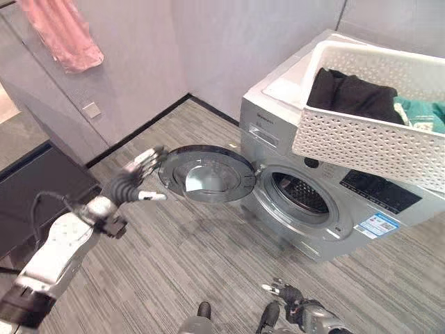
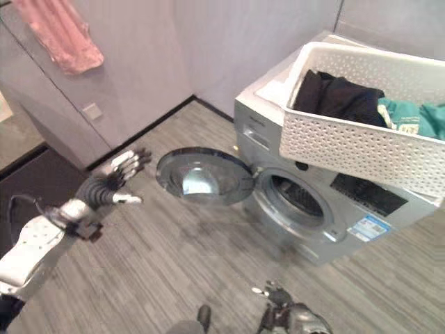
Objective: Grab the laundry basket,head to the washer,open it,put in the laundry and shut it.
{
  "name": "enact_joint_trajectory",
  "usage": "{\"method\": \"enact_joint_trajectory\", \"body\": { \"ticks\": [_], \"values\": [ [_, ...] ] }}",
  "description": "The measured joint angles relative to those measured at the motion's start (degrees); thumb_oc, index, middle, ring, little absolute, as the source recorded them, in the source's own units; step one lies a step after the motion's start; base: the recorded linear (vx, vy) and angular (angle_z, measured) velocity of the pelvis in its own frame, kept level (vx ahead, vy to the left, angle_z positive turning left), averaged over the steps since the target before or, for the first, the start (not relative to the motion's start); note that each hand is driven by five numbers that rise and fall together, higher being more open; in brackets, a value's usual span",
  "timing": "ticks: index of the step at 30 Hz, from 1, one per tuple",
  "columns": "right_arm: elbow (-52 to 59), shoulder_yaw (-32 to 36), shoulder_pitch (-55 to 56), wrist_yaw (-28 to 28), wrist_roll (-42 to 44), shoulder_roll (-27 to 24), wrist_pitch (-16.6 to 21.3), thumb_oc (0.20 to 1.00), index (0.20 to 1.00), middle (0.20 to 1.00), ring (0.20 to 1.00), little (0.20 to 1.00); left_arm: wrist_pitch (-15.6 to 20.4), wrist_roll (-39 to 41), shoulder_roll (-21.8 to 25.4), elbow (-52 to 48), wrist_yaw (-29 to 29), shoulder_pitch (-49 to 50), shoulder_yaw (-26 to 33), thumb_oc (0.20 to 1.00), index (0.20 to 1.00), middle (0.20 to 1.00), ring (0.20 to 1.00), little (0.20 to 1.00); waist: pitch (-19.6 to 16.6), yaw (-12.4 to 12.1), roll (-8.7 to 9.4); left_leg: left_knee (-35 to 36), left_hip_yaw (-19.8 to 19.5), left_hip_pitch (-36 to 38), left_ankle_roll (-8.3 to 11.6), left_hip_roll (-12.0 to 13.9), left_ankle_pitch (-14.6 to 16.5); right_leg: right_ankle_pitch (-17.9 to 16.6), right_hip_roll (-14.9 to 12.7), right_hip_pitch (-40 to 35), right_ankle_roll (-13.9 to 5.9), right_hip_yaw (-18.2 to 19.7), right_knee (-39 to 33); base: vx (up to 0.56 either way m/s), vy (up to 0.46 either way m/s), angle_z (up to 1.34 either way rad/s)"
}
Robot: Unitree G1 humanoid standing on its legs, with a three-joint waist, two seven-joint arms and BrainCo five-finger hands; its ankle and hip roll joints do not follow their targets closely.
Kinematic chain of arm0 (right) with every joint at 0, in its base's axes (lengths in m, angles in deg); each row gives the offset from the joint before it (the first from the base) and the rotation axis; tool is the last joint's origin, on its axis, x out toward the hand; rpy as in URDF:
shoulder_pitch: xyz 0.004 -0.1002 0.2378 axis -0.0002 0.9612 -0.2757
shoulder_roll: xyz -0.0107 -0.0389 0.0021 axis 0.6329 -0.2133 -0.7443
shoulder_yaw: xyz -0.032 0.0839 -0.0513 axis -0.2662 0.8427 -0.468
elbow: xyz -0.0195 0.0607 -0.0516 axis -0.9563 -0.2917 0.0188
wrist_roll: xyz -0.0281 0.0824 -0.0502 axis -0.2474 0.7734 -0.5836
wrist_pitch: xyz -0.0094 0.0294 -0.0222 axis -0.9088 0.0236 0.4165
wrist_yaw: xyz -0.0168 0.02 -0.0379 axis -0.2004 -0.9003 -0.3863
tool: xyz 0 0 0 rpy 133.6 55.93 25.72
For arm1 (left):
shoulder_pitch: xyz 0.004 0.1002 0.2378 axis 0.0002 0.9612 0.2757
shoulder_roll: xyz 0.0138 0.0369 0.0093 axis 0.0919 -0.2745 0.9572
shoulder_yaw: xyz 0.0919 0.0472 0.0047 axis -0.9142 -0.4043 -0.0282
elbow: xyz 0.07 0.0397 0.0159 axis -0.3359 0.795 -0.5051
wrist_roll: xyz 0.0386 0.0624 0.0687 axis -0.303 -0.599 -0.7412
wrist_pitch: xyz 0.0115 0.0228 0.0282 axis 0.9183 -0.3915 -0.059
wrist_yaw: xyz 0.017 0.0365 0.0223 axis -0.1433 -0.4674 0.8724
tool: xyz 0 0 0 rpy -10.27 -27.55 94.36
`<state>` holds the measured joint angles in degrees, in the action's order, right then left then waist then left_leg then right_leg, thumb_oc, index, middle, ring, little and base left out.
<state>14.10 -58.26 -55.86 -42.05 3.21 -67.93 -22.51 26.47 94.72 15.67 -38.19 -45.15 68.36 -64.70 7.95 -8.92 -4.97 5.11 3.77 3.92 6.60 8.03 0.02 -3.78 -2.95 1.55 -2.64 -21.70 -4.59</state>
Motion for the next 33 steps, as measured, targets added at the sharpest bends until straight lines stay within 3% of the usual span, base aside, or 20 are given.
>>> {"method": "enact_joint_trajectory", "body": {
  "ticks": [1, 2, 4, 6, 8, 11, 12, 15, 18, 20, 21, 24, 29, 33],
  "values": [
    [-4.2, 0.8, 1.3, 0.4, -2.9, 0.5, 0.0, 1.000, 1.000, 1.000, 1.000, 1.000, -1.7, 7.1, 7.1, 0.3, -5.5, -17.1, -22.4, 1.000, 1.000, 1.000, 1.000, 1.000, -2.0, 0.4, 1.74, -0.1, 0.6, -0.5, -0.11, -0.4, 0.3, -0.2, -0.1, 0.9, -0.23, 0.8, -0.2, 0.08, 0.128, -0.35],
    [-5.4, 0.7, 1.1, 0.5, -4.6, 0.1, -0.4, 1.000, 1.000, 1.000, 1.000, 1.000, -2.9, 8.6, 6.9, 0.1, -9.3, -22.0, -28.7, 1.000, 1.000, 1.000, 1.000, 1.000, -2.8, 2.5, 2.38, -0.1, 1.7, -0.9, -0.35, -0.4, 0.5, -0.5, -0.2, 1.8, -0.62, 1.5, -0.3, 0.06, 0.079, -0.54],
    [-6.5, 1.8, 0.2, 0.3, -7.4, -0.9, -0.2, 1.000, 1.000, 1.000, 1.000, 1.000, -4.8, 13.1, -0.8, 5.0, -12.9, -24.4, -35.5, 1.000, 1.000, 1.000, 1.000, 1.000, -3.4, 4.9, 2.59, -0.3, 4.0, -0.9, -0.56, -1.0, 0.7, -1.8, -0.5, 3.2, 0.01, 3.9, -0.4, 0.04, 0.048, -0.70],
    [-5.1, 2.4, -0.3, 0.3, -8.5, -0.5, 0.1, 1.000, 1.000, 1.000, 1.000, 1.000, -7.6, 16.0, -11.1, 9.5, -14.9, -17.1, -32.1, 1.000, 1.000, 1.000, 1.000, 1.000, -3.3, 8.1, 2.70, -0.7, 5.2, -0.6, -0.58, -1.5, 0.7, -2.5, -0.9, 3.6, 0.63, 5.3, -0.3, 0.03, 0.050, -0.56],
    [-5.0, 4.0, -0.5, 0.2, -8.9, 0.2, 0.1, 1.000, 1.000, 1.000, 1.000, 1.000, -9.4, 17.2, -18.8, 12.4, -15.1, -10.9, -31.5, 1.000, 1.000, 1.000, 1.000, 1.000, -3.2, 8.8, 2.96, -1.8, 5.5, -0.3, -0.69, -1.6, 1.0, -2.6, -0.9, 3.7, 0.82, 7.2, -0.4, 0.02, 0.040, -0.39],
    [-5.5, 5.2, -0.1, -0.8, -8.8, -0.1, 0.2, 1.000, 1.000, 1.000, 1.000, 1.000, -9.7, 17.1, -18.8, 12.1, -15.2, -10.4, -32.6, 1.000, 1.000, 1.000, 1.000, 1.000, -3.2, 9.1, 2.78, -2.7, 4.9, -1.2, -0.77, -1.5, 1.3, -2.6, -0.8, 3.7, 0.89, 6.9, -0.4, 0.04, 0.070, 0.12],
    [-5.7, 9.2, -0.3, -1.7, -8.6, 0.0, 0.2, 1.000, 1.000, 1.000, 1.000, 1.000, -8.0, 16.0, -21.7, 15.7, -13.9, -7.8, -30.1, 1.000, 1.000, 1.000, 1.000, 1.000, -3.4, 8.7, 2.03, -1.7, 4.9, -0.9, -0.90, -1.4, 1.4, -2.6, -0.4, 3.8, 0.75, 6.8, -0.4, 0.01, 0.043, 0.00],
    [-6.8, 12.1, -2.5, -3.4, -7.0, 0.1, 0.1, 1.000, 1.000, 1.000, 1.000, 1.000, -5.7, 5.1, -28.4, 27.1, -7.3, -6.1, -26.9, 1.000, 1.000, 1.000, 1.000, 1.000, -2.5, 8.7, 2.35, -0.3, 4.6, -1.1, -1.36, -1.3, 1.6, -3.0, -0.6, 4.8, 0.16, 6.8, -0.4, -0.01, 0.032, 0.01],
    [-7.7, 13.0, -4.8, -4.8, -5.3, 0.7, -0.1, 1.000, 1.000, 1.000, 1.000, 1.000, -5.7, -7.6, -34.9, 37.1, -0.2, -4.6, -22.3, 1.000, 1.000, 1.000, 1.000, 1.000, -1.4, 8.4, 3.31, -0.5, 4.6, -2.0, -1.66, -2.0, 1.6, -3.2, -1.5, 5.6, -0.14, 6.7, -0.9, 0.00, 0.021, 0.03],
    [-7.5, 12.9, -5.3, -5.3, -4.1, 1.3, -0.3, 1.000, 1.000, 1.000, 1.000, 1.000, -5.9, -12.6, -36.5, 38.9, 2.3, -1.6, -21.1, 1.000, 1.000, 1.000, 1.000, 1.000, -0.7, 8.2, 3.65, -0.4, 4.4, -2.2, -1.89, -2.3, 1.4, -3.3, -1.8, 5.7, -0.15, 6.5, -0.8, -0.02, 0.036, 0.07],
    [-6.4, 12.8, -5.2, -5.9, -3.7, 1.6, -1.1, 1.000, 1.000, 1.000, 1.000, 1.000, -5.5, -16.6, -40.4, 47.1, 4.6, -0.6, -15.6, 1.000, 1.000, 1.000, 1.000, 1.000, -0.6, 8.1, 3.32, -0.4, 4.4, -2.1, -2.02, -2.3, 1.4, -3.5, -1.9, 5.5, -0.39, 6.1, -0.9, -0.05, 0.039, 0.07],
    [-4.8, 12.6, -6.0, -6.2, -2.6, 2.4, -1.3, 1.000, 1.000, 1.000, 1.000, 1.000, -5.8, -24.2, -44.1, 63.7, 10.3, -4.3, -12.7, 1.000, 1.000, 1.000, 1.000, 1.000, 0.0, 8.2, 3.09, -0.9, 3.5, -3.8, -2.11, -2.5, 1.4, -4.0, -2.0, 6.8, -0.01, 5.5, -0.9, -0.05, 0.029, 0.09],
    [-2.8, 11.6, -7.2, -7.4, -1.4, 2.6, -1.2, 1.000, 1.000, 1.000, 1.000, 1.000, -5.7, -28.7, -42.8, 74.1, 16.2, -9.7, -9.6, 1.000, 1.000, 1.000, 1.000, 1.000, 0.6, 8.9, 3.67, -1.1, 3.5, -5.9, -2.22, -2.5, 1.3, -4.7, -1.9, 8.7, 0.37, 5.6, -0.4, -0.08, 0.024, 0.01],
    [3.5, 10.3, -8.3, -10.2, -1.3, 2.0, -0.2, 1.000, 1.000, 1.000, 1.000, 1.000, -5.2, -32.8, -35.9, 76.8, 22.2, -19.3, -4.9, 1.000, 1.000, 1.000, 1.000, 1.000, 2.5, 10.2, 6.74, -2.6, 3.7, -9.2, -2.19, -3.0, 1.1, -6.0, -1.9, 11.7, 0.72, 6.5, -0.4, -0.02, 0.076, -0.09]
  ]
}}
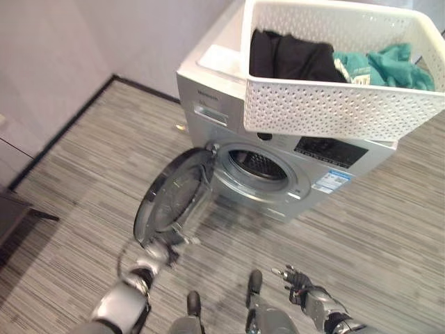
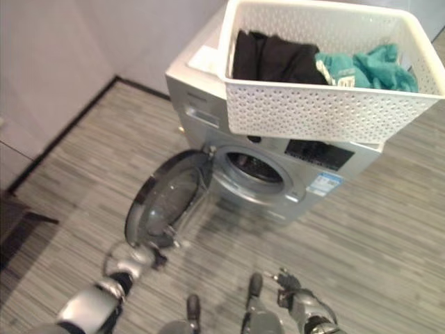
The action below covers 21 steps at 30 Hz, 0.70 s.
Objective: Grab the laundry basket,head to the washer,open it,put in the laundry and shut it.
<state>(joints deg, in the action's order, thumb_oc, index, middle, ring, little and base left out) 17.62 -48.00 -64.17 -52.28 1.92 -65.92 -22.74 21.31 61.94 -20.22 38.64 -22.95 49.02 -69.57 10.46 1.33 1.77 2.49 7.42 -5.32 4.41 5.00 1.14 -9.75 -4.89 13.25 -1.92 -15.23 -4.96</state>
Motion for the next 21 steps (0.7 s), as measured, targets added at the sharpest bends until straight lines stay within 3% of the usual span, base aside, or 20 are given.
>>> {"method": "enact_joint_trajectory", "body": {
  "ticks": [1, 6, 8, 12, 13, 14, 15, 16, 18, 21],
  "values": [
    [8.4, 0.2, 2.0, -1.0, 0.0, -2.2, 1.0, 1.000, 1.000, 1.000, 1.000, 1.000, -0.1, -0.2, 3.0, 0.1, 0.1, -0.5, 1.6, 1.000, 1.000, 1.000, 1.000, 1.000, 0.5, 0.8, 1.19, 0.3, 1.4, 0.1, -0.06, 0.1, 0.0, -0.4, -0.1, 0.6, -0.04, 0.9, 0.0, 0.02, 0.100, -0.31],
    [21.6, 7.2, 4.6, -4.5, 0.9, -8.0, 2.8, 1.000, 1.000, 1.000, 1.000, 1.000, 0.1, -0.1, 8.4, -2.4, 4.9, 1.2, 8.1, 1.000, 1.000, 1.000, 1.000, 1.000, 1.5, 2.6, 3.80, 2.5, 3.4, 2.5, -0.70, -1.2, -0.5, -1.6, 0.4, 0.7, -0.81, 4.0, 0.0, 0.06, 0.168, -0.32],
    [31.8, 13.1, 7.4, -5.3, 0.8, -9.2, 5.6, 1.000, 1.000, 1.000, 1.000, 1.000, 1.0, -0.1, 12.5, -4.7, 6.3, 5.5, 12.3, 1.000, 1.000, 1.000, 1.000, 1.000, 1.3, 2.9, 4.90, 2.8, 6.9, 4.8, -1.32, -1.4, 0.0, -2.4, 0.1, 0.5, -1.40, 6.8, 0.0, 0.11, 0.207, -0.75],
    [38.7, 23.8, 10.5, -9.3, -1.0, -10.0, 6.8, 1.000, 1.000, 1.000, 1.000, 1.000, 1.7, 0.0, 12.6, -11.4, 7.2, 14.3, 19.7, 1.000, 1.000, 1.000, 1.000, 1.000, 1.0, 3.0, 6.03, 2.9, 10.6, 9.7, -3.11, -3.7, 1.9, -3.9, -0.1, -1.9, -2.79, 10.4, 0.1, 0.15, 0.268, -0.62],
    [45.0, 29.2, 13.4, -10.8, -1.4, -9.6, 6.6, 1.000, 1.000, 1.000, 1.000, 1.000, 2.0, 0.0, 11.5, -17.2, 7.2, 18.6, 21.1, 1.000, 1.000, 1.000, 1.000, 1.000, 0.9, 2.9, 5.79, 3.1, 10.7, 10.8, -4.51, -4.5, 3.0, -3.9, -0.9, -3.0, -3.09, 11.2, 0.1, 0.08, 0.153, -0.35],
    [48.6, 32.3, 15.8, -11.5, -2.0, -9.6, 7.9, 1.000, 1.000, 1.000, 1.000, 1.000, 2.7, 0.0, 10.3, -20.9, 7.3, 22.0, 22.3, 1.000, 1.000, 1.000, 1.000, 1.000, 0.4, 3.1, 5.29, 3.1, 11.3, 11.4, -4.38, -4.3, 2.8, -4.0, -1.7, -3.4, -3.69, 11.6, 0.0, 0.07, 0.166, -0.09],
    [48.3, 34.5, 17.4, -13.0, -2.9, -10.2, 9.6, 1.000, 1.000, 1.000, 1.000, 1.000, 2.7, -0.1, 9.8, -21.0, 7.3, 23.0, 22.0, 1.000, 1.000, 1.000, 1.000, 1.000, -0.9, 3.6, 5.24, 3.1, 11.2, 11.4, -4.82, -4.2, 2.7, -2.5, -2.6, -3.4, -4.72, 10.0, 0.4, 0.10, 0.213, 0.03],
    [48.5, 35.2, 17.9, -13.9, -3.3, -11.0, 8.8, 1.000, 1.000, 1.000, 1.000, 1.000, 2.7, -0.1, 9.5, -21.3, 7.5, 24.1, 21.7, 1.000, 1.000, 1.000, 1.000, 1.000, -1.5, 3.6, 5.00, 3.1, 11.0, 11.4, -5.47, -4.2, 3.1, 0.1, -3.5, -3.1, -4.06, 7.6, 4.0, 0.06, 0.190, 0.09],
    [53.8, 37.9, 18.8, -15.1, -4.7, -11.0, 9.2, 1.000, 1.000, 1.000, 1.000, 1.000, 2.5, -0.3, 8.4, -23.4, 7.3, 26.3, 19.7, 1.000, 1.000, 1.000, 1.000, 1.000, -2.5, 3.6, 5.15, 3.1, 10.1, 12.0, -5.85, -5.3, 3.3, 3.4, -5.8, -3.4, -4.63, 7.3, 8.9, 0.02, 0.163, 0.10],
    [64.6, 37.4, 16.3, -15.9, -5.6, -17.7, 9.4, 1.000, 1.000, 1.000, 1.000, 1.000, 2.4, -1.0, 5.3, -23.8, 6.8, 26.4, 17.0, 1.000, 1.000, 1.000, 1.000, 1.000, -1.3, 4.3, 1.73, 2.6, 8.6, 12.7, -7.22, -6.1, 3.1, 2.3, -6.8, 1.8, -6.23, 10.1, 21.1, 0.08, 0.093, 0.16]
  ]
}}
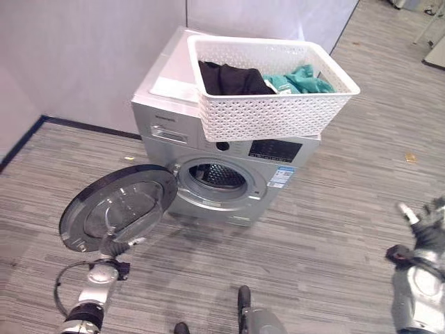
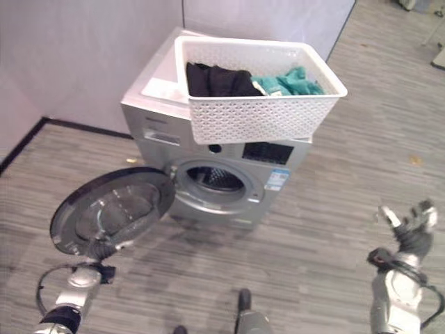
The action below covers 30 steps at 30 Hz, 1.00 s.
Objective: Grab the laundry basket,head to the washer,open it,put in the laundry and shut it.
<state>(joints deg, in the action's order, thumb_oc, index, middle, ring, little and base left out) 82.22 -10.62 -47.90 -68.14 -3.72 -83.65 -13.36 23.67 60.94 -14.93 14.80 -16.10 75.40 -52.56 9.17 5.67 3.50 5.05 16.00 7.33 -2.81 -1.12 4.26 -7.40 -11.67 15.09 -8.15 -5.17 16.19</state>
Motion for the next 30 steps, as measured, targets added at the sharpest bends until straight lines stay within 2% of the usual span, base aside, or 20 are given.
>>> {"method": "enact_joint_trajectory", "body": {
  "ticks": [1, 4, 6, 8, 10, 12, 13, 14, 15, 17, 18, 19, 20, 21, 22, 23, 24, 26, 27, 30],
  "values": [
    [3.6, -0.3, -2.4, 0.0, -1.4, -3.4, 0.1, 1.000, 1.000, 1.000, 1.000, 1.000, 0.0, -0.9, -0.4, -0.2, -0.2, 0.4, -0.5, 1.000, 1.000, 1.000, 1.000, 1.000, -0.2, -0.1, -0.97, 0.1, -0.3, 1.7, -0.15, -0.1, -0.1, 0.3, -0.7, 0.6, -1.11, 0.5, 2.3, 0.10, 0.007, 0.13],
    [5.8, -0.5, -8.0, -0.5, -2.5, -10.6, 3.3, 1.000, 1.000, 1.000, 1.000, 1.000, 0.0, -1.0, 0.6, -0.2, -0.4, 0.0, -1.0, 1.000, 1.000, 1.000, 1.000, 1.000, -2.2, 0.0, -1.77, 0.0, -1.7, 1.5, -0.62, -0.2, -0.4, 1.6, -0.4, -0.6, -0.69, 1.5, -2.7, 0.09, -0.052, 0.34],
    [5.5, -3.2, -14.4, -1.4, -1.9, -13.6, 3.7, 1.000, 1.000, 1.000, 1.000, 1.000, -0.1, -0.9, 2.1, 2.5, -0.5, -1.7, -2.2, 1.000, 1.000, 1.000, 1.000, 1.000, -3.0, -0.3, -0.68, 0.1, -2.9, 1.3, -0.71, -0.2, -0.4, 1.2, -0.2, -1.3, -1.41, 2.2, -12.0, 0.12, -0.062, 0.21],
    [7.0, -5.4, -19.8, -1.4, -1.9, -17.1, 4.2, 1.000, 1.000, 1.000, 1.000, 1.000, -0.1, -0.9, 2.1, 4.3, -0.7, -3.4, -2.3, 1.000, 1.000, 1.000, 1.000, 1.000, -2.9, -0.4, -0.42, 0.1, -3.2, 0.9, -0.46, -0.2, -0.6, -0.4, -0.2, -1.3, -3.89, 5.0, -22.0, 0.17, -0.089, 0.18],
    [6.0, -9.0, -24.7, -2.0, -1.9, -20.1, 4.7, 1.000, 1.000, 1.000, 1.000, 1.000, -0.1, -0.9, 2.2, 7.1, -0.8, -5.5, -3.5, 1.000, 1.000, 1.000, 1.000, 1.000, -2.3, -0.6, 0.47, 0.2, -4.3, 2.1, -0.11, 0.2, 0.2, -1.3, -0.1, 0.0, -4.29, 4.7, -21.9, 0.14, -0.082, 0.35],
    [4.0, -10.6, -25.2, -2.1, -1.9, -21.6, 4.7, 1.000, 1.000, 1.000, 1.000, 1.000, 0.3, -0.8, 2.4, 7.8, -1.1, -6.4, -4.3, 1.000, 1.000, 1.000, 1.000, 1.000, -3.4, -0.2, 4.05, 0.2, -8.0, 4.2, 2.05, -0.4, 0.9, 0.5, -0.4, -2.5, -4.07, 4.4, -21.3, 0.32, -0.207, 0.92],
    [1.5, -11.4, -25.5, -2.1, -1.8, -22.1, 4.2, 1.000, 1.000, 1.000, 1.000, 1.000, 0.2, -0.7, 0.9, 11.1, -1.0, -7.8, -4.9, 1.000, 1.000, 1.000, 1.000, 1.000, -3.8, -0.1, 4.38, 0.6, -11.1, 6.0, 3.66, 1.1, 2.6, -4.4, 0.7, -5.4, -2.48, 5.7, -21.2, 0.32, -0.238, 1.23],
    [0.1, -11.9, -25.6, -2.1, -1.8, -24.1, 3.4, 1.000, 1.000, 1.000, 1.000, 1.000, 0.0, -0.7, -0.9, 12.3, -1.2, -8.4, -5.9, 1.000, 1.000, 1.000, 1.000, 1.000, -4.6, 0.1, 2.78, 0.6, -13.3, 5.9, 4.47, 3.8, 3.3, -5.1, 3.3, -6.0, -2.36, 5.7, -20.1, 0.43, -0.360, 1.41],
    [-1.0, -12.2, -25.6, -0.5, -1.8, -29.8, 2.0, 1.000, 1.000, 1.000, 1.000, 1.000, 0.1, -0.4, -3.3, 12.2, -1.2, -8.9, -6.5, 1.000, 1.000, 1.000, 1.000, 1.000, -4.6, 0.4, -0.31, 0.2, -15.8, 5.4, 5.88, 9.1, 3.2, -2.7, 8.1, -6.7, 1.37, 3.4, -19.0, 0.49, -0.501, 1.01],
    [-4.4, -15.8, -28.8, 2.9, -1.5, -36.5, 0.5, 1.000, 1.000, 1.000, 1.000, 1.000, 0.3, 0.8, -4.0, 15.8, -1.9, -9.3, -7.2, 1.000, 1.000, 1.000, 1.000, 1.000, -4.4, 0.4, 0.28, -4.4, -19.0, 4.4, 7.93, 13.8, 1.6, 2.1, 12.1, -7.7, 5.07, -0.3, -14.3, 0.41, -0.558, 0.65],
    [-5.4, -21.0, -32.8, 5.0, -0.4, -42.5, -0.5, 1.000, 1.000, 1.000, 1.000, 1.000, 0.3, 1.6, -3.8, 19.2, -2.6, -9.7, -8.6, 1.000, 1.000, 1.000, 1.000, 1.000, -5.0, 0.7, 1.97, -10.3, -20.3, 2.7, 8.03, 15.3, 1.5, 6.0, 13.5, -8.1, 7.11, -1.8, -11.6, 0.28, -0.583, 0.57],
    [-5.9, -25.8, -39.7, 7.0, 0.7, -43.8, -0.4, 1.000, 1.000, 1.000, 1.000, 1.000, 0.4, 1.6, -2.7, 21.3, -3.3, -9.8, -8.8, 1.000, 1.000, 1.000, 1.000, 1.000, -5.7, 0.5, 3.68, -17.0, -20.1, -0.4, 10.33, 17.1, 0.3, 7.7, 15.5, -9.0, 9.21, -3.2, -11.0, 0.20, -0.540, 0.28],
    [-7.7, -33.3, -47.2, 8.0, 2.2, -43.1, -0.7, 1.000, 1.000, 1.000, 1.000, 1.000, 0.0, 1.5, -0.6, 22.1, -4.1, -9.9, -8.5, 1.000, 1.000, 1.000, 1.000, 1.000, -6.5, -0.2, 6.62, -29.3, -20.8, -7.0, 14.74, 17.3, -3.2, 8.5, 16.4, -9.3, 12.87, -3.2, -10.7, 0.10, -0.372, 0.04],
    [-8.3, -42.0, -55.9, 10.3, 3.3, -44.2, -1.2, 1.000, 1.000, 1.000, 1.000, 1.000, 0.0, 1.5, 1.6, 20.1, -4.4, -9.8, -8.2, 1.000, 1.000, 1.000, 1.000, 1.000, -7.1, -1.7, 8.92, -54.6, -24.1, -22.6, 10.02, 16.6, -8.4, 7.8, 17.6, -10.0, 14.79, -3.2, -12.0, 0.17, -0.120, -0.23],
    [-8.1, -48.2, -61.5, 11.8, 4.5, -40.1, -1.0, 1.000, 1.000, 1.000, 1.000, 1.000, -0.1, 1.6, 4.4, 19.4, -4.7, -9.6, -8.2, 1.000, 1.000, 1.000, 1.000, 1.000, -6.2, -2.6, 12.18, -63.6, -23.6, -31.4, 8.11, 14.7, -6.7, 7.5, 18.1, -12.9, 15.88, -3.0, -13.3, 0.21, 0.024, -0.16],
    [-8.2, -52.4, -63.2, 12.7, 5.1, -39.1, -1.1, 1.000, 1.000, 1.000, 1.000, 1.000, -0.3, 1.6, 6.3, 19.1, -5.2, -9.3, -9.0, 1.000, 1.000, 1.000, 1.000, 1.000, -6.4, -3.0, 14.35, -51.9, -17.5, -30.3, 8.03, 16.9, -5.0, 8.0, 17.7, -15.1, 14.93, -2.8, -15.4, 0.22, 0.175, 0.08],
    [-7.9, -55.1, -63.9, 13.6, 5.1, -39.7, -1.3, 1.000, 1.000, 1.000, 1.000, 1.000, -0.2, 1.8, 6.7, 18.1, -5.4, -9.3, -9.0, 1.000, 1.000, 1.000, 1.000, 1.000, -6.6, -2.7, 15.06, -33.7, -12.3, -27.6, 8.31, 18.0, -4.7, 8.1, 17.8, -16.3, 14.57, -3.1, -16.6, 0.11, 0.161, 0.35],
    [-8.6, -54.8, -62.4, 14.4, 5.3, -38.7, -1.4, 1.000, 1.000, 1.000, 1.000, 1.000, 0.1, 1.8, 6.3, 15.4, -6.0, -9.1, -10.0, 1.000, 1.000, 1.000, 1.000, 1.000, -5.6, -2.8, 14.10, -11.1, -13.6, -24.9, 10.72, 15.7, -6.8, 8.3, 18.2, -17.3, 14.24, -2.8, -16.3, 0.05, 0.175, 0.18],
    [-9.9, -54.8, -61.2, 14.5, 5.3, -37.7, -1.5, 1.000, 1.000, 1.000, 1.000, 1.000, 0.1, 1.8, 6.0, 15.0, -6.1, -9.0, -11.3, 1.000, 1.000, 1.000, 1.000, 1.000, -5.0, -3.5, 13.50, -6.4, -14.6, -24.4, 11.54, 14.5, -8.3, 8.3, 18.2, -17.4, 14.24, -2.7, -15.5, 0.09, 0.237, -0.19],
    [-13.8, -55.6, -59.9, 16.6, 2.9, -38.2, -6.2, 1.000, 1.000, 1.000, 1.000, 1.000, 0.0, 2.0, 4.0, 13.6, -6.6, -8.2, -11.1, 1.000, 1.000, 1.000, 1.000, 1.000, -2.7, -4.3, 9.40, -15.1, -15.1, -24.9, 9.37, 8.9, -7.5, 9.0, 17.7, -20.2, 13.14, -2.1, -16.5, 0.18, 0.247, -0.38]
  ]
}}
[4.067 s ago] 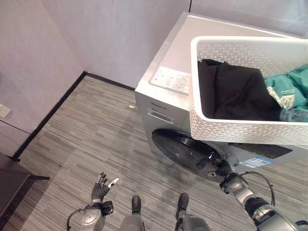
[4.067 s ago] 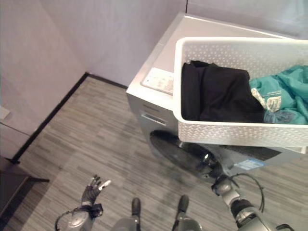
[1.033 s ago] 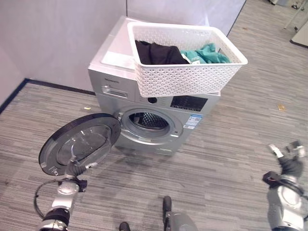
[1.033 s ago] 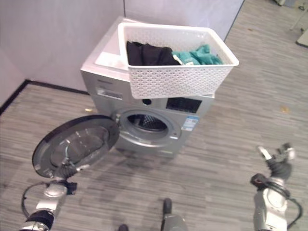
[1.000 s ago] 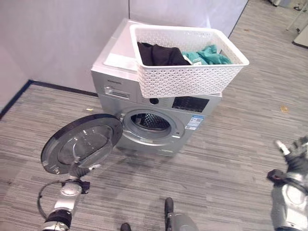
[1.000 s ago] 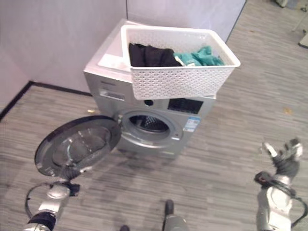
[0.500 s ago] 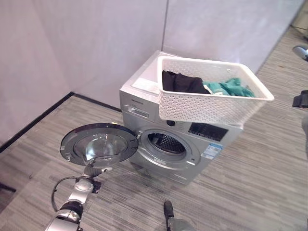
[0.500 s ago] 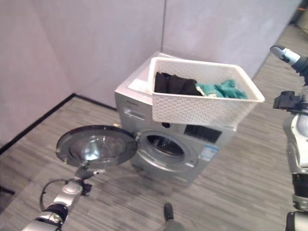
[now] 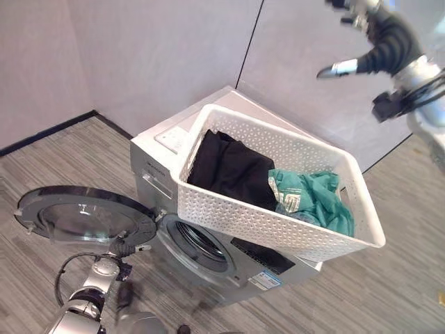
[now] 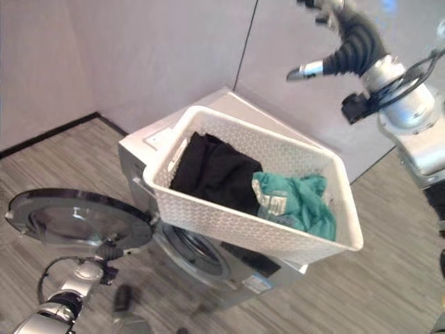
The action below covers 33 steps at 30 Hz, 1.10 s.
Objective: Grab the laundry basket,head to the washer,open it,put in the laundry and shut it.
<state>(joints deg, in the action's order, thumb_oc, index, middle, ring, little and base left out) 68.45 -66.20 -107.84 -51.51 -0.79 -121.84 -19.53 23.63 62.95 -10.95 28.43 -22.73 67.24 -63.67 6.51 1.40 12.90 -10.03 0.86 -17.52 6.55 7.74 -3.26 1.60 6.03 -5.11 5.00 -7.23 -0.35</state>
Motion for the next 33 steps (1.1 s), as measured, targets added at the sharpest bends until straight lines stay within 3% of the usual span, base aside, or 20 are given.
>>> {"method": "enact_joint_trajectory", "body": {
  "ticks": [2, 4, 5, 6, 7, 8, 9, 10, 12, 18, 20, 27, 33],
  "values": [
    [2.1, 0.9, 3.6, 1.0, -0.4, -3.3, -1.5, 1.000, 1.000, 1.000, 1.000, 1.000, 0.1, 0.0, -0.3, -4.0, -0.5, 2.6, 0.2, 1.000, 1.000, 1.000, 1.000, 1.000, 0.0, -0.1, -2.28, 0.0, 1.8, 3.0, -1.67, -1.9, 1.1, 0.1, -0.2, -1.8, -0.13, 0.2, -1.7, 0.15, 0.183, -0.39],
    [4.4, 0.9, 7.9, 3.0, -0.6, -8.3, -3.1, 1.000, 1.000, 1.000, 1.000, 1.000, 0.5, -0.1, -0.2, -8.2, -1.9, 6.0, 0.7, 1.000, 1.000, 1.000, 1.000, 1.000, -0.4, 1.7, -4.26, 5.2, 2.9, 8.2, -2.30, -3.5, 1.2, 0.6, -0.7, -3.2, -0.87, 0.6, -2.4, 0.09, 0.149, -0.17],
    [5.0, 2.0, 9.6, 3.9, -1.2, -9.3, -3.4, 1.000, 1.000, 1.000, 1.000, 1.000, 0.5, 0.0, -0.2, -10.0, -2.4, 7.6, 1.5, 1.000, 1.000, 1.000, 1.000, 1.000, -0.4, 2.2, -4.73, 8.4, 2.6, 10.4, -4.20, -4.1, -0.1, 1.0, -0.8, -3.6, -1.51, 1.1, -2.0, 0.06, 0.109, -0.25],
    [5.8, 4.6, 12.1, 4.6, -1.5, -9.4, -3.5, 1.000, 1.000, 1.000, 1.000, 1.000, 0.6, 0.0, -0.6, -12.8, -2.8, 10.4, 3.3, 1.000, 1.000, 1.000, 1.000, 1.000, 0.2, 2.4, -6.66, 12.1, 2.1, 14.0, -10.00, -3.1, -4.8, 2.1, 0.3, -3.4, -3.44, 2.1, 1.1, 0.05, 0.092, -0.34],
    [6.6, 6.7, 14.4, 5.0, -1.5, -9.3, -3.5, 1.000, 1.000, 1.000, 1.000, 1.000, 0.7, 0.1, -0.9, -13.6, -3.3, 11.8, 4.3, 1.000, 1.000, 1.000, 1.000, 1.000, 1.0, 2.7, -8.21, 14.4, 1.9, 16.6, -9.40, -1.6, -4.3, 3.7, 1.1, -2.2, -5.61, 2.5, 6.3, 0.03, 0.051, -0.29],
    [7.8, 8.2, 17.1, 5.6, -1.5, -9.6, -3.4, 1.000, 1.000, 1.000, 1.000, 1.000, 0.8, 0.1, -1.6, -13.6, -3.6, 12.9, 4.8, 1.000, 1.000, 1.000, 1.000, 1.000, 1.7, 3.4, -9.74, 15.3, 1.2, 17.8, -9.41, -1.0, -4.7, 7.6, 0.3, 1.1, -6.04, 2.4, 12.5, 0.03, 0.044, -0.30],
    [9.3, 9.1, 18.3, 6.6, -1.5, -10.2, -3.4, 1.000, 1.000, 1.000, 1.000, 1.000, 0.8, 0.4, -3.1, -13.3, -4.0, 14.2, 5.7, 1.000, 1.000, 1.000, 1.000, 1.000, 0.6, 3.2, -10.03, 15.3, 1.5, 17.8, -9.35, -2.2, -4.6, 6.9, -5.3, 2.9, -6.63, 2.5, 8.0, 0.02, 0.031, -0.25],
    [9.8, 9.9, 18.2, 6.8, -1.5, -10.5, -3.4, 1.000, 1.000, 1.000, 1.000, 1.000, 0.8, 1.3, -3.1, -13.0, -4.5, 14.2, 6.0, 1.000, 1.000, 1.000, 1.000, 1.000, 0.4, 3.3, -9.17, 15.3, 1.6, 17.6, -8.22, -3.9, -3.7, 1.6, -10.4, 3.3, -9.30, 2.5, 2.2, 0.02, 0.038, -0.16],
    [9.9, 10.5, 18.9, 7.7, -1.5, -10.2, -3.5, 1.000, 1.000, 1.000, 1.000, 1.000, 0.9, 2.2, -4.7, -11.5, -4.5, 14.0, 7.8, 1.000, 1.000, 1.000, 1.000, 1.000, 0.3, 2.9, -9.61, 15.3, 1.7, 18.4, -5.66, -3.3, -2.3, -1.4, -10.5, 0.9, -9.87, 2.0, -1.7, 0.01, 0.017, -0.05],
    [12.4, 9.3, 10.2, 8.7, -1.5, -10.1, -2.7, 1.000, 1.000, 1.000, 1.000, 1.000, 0.8, 4.5, -8.0, -9.3, -4.6, 15.1, 7.9, 1.000, 1.000, 1.000, 1.000, 1.000, 0.1, 1.4, -8.95, 15.3, 1.6, 19.7, -5.00, -3.2, -1.8, -2.1, -10.2, -2.1, -9.60, 1.8, -4.6, 0.00, -0.002, -0.01],
    [12.5, 4.2, 6.2, 9.0, -1.5, -9.7, -2.7, 1.000, 1.000, 1.000, 1.000, 1.000, 0.8, 4.6, -8.6, -10.1, -4.8, 15.4, 6.6, 1.000, 1.000, 1.000, 1.000, 1.000, -0.4, 1.0, -8.14, 15.3, 1.3, 19.5, -4.64, -3.2, -1.6, -2.2, -10.2, -2.0, -9.46, 1.6, -4.6, -0.02, 0.002, 0.06],
    [13.4, -2.8, 5.0, 10.5, -1.4, -4.0, -2.8, 1.000, 1.000, 1.000, 1.000, 1.000, 0.7, 6.5, -8.6, -11.1, -6.0, 17.5, 6.2, 1.000, 1.000, 1.000, 1.000, 1.000, -1.8, 0.8, -6.23, 15.6, 1.1, 19.0, -4.58, -3.6, -1.1, -2.3, -10.6, -2.0, -9.57, 1.3, -4.6, -0.01, 0.006, 0.03],
    [18.6, -8.5, 4.9, 13.8, -1.4, -3.5, -3.1, 1.000, 1.000, 1.000, 1.000, 1.000, 0.5, 6.7, -8.6, -10.7, -6.3, 19.3, 6.3, 1.000, 1.000, 1.000, 1.000, 1.000, -1.9, -0.5, -5.96, 15.3, -0.9, 18.1, -4.11, -4.0, -1.5, -2.1, -10.8, -1.9, -9.70, -1.0, -4.6, -0.01, 0.017, 0.19]
  ]
}}
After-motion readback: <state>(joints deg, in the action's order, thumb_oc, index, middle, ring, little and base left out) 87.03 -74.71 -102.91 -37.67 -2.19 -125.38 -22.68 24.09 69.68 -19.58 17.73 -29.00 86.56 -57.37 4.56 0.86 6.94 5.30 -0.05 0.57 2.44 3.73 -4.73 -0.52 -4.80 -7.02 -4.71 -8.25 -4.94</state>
